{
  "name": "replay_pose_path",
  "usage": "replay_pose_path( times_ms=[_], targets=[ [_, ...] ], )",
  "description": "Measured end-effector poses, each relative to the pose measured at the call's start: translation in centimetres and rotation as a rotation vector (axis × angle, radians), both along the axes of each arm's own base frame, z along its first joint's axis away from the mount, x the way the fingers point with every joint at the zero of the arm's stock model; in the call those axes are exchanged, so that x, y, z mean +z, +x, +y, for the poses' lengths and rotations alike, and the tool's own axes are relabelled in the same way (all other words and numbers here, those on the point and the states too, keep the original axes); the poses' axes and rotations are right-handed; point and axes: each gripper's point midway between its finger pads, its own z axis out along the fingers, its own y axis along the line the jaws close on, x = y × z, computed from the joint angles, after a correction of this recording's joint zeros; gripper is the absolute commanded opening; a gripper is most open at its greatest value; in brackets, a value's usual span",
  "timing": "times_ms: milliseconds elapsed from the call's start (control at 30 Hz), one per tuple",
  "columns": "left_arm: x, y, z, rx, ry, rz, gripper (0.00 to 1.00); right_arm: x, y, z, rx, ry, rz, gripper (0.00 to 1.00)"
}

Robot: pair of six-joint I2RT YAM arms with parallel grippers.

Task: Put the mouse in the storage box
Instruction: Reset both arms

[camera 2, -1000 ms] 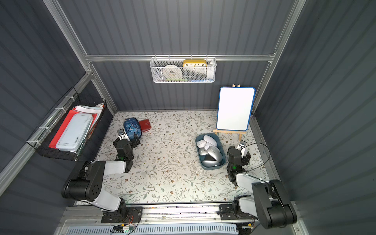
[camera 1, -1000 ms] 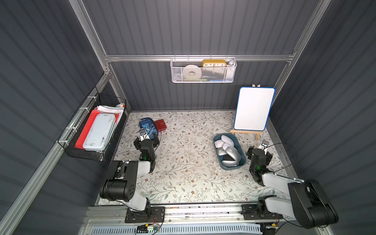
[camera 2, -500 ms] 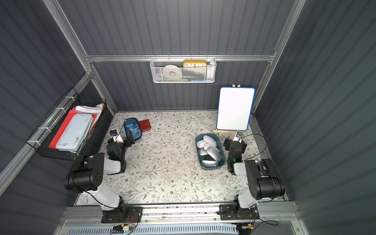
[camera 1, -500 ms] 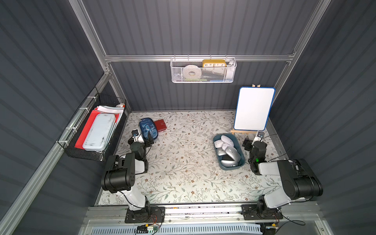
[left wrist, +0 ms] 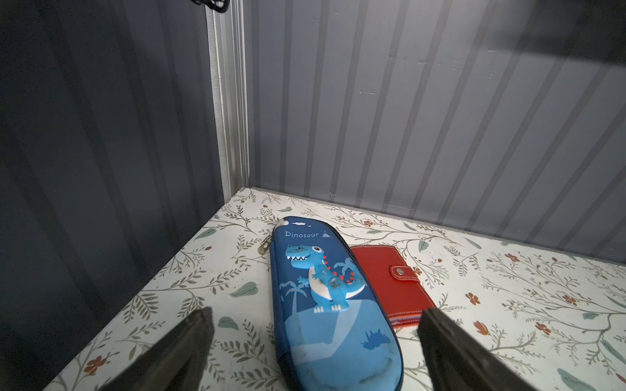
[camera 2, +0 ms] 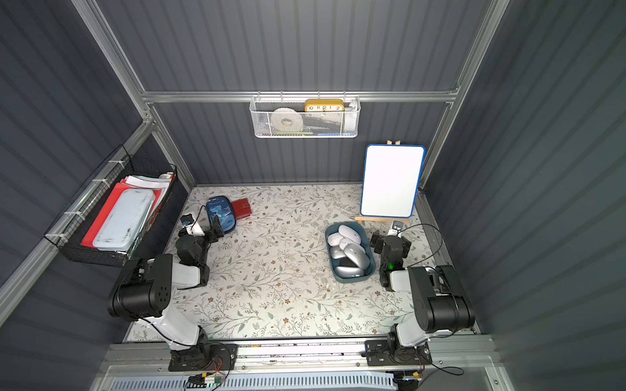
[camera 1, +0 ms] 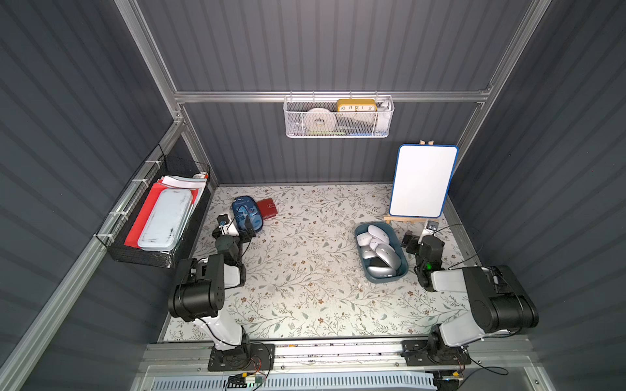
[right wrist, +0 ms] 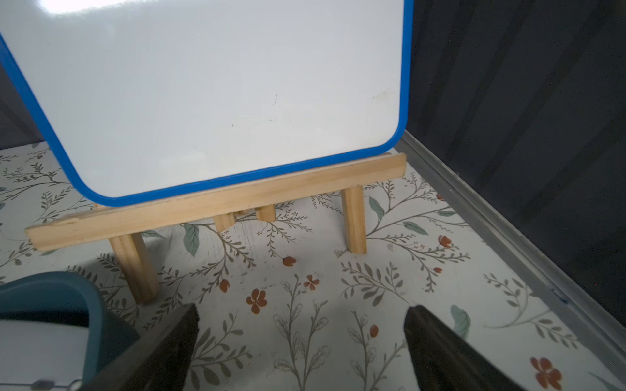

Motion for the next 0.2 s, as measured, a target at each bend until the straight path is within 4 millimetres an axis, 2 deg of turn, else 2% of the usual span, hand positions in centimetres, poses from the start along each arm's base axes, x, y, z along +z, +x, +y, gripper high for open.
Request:
replay_pose_path(
  times_ms=[200],
  targets=[
    [0.02,0.00,-0.01,0.000,0.000,0.000,0.99,-0.16,0.00,-0.01,0.000,0.000,0.004,0.99]
  ],
)
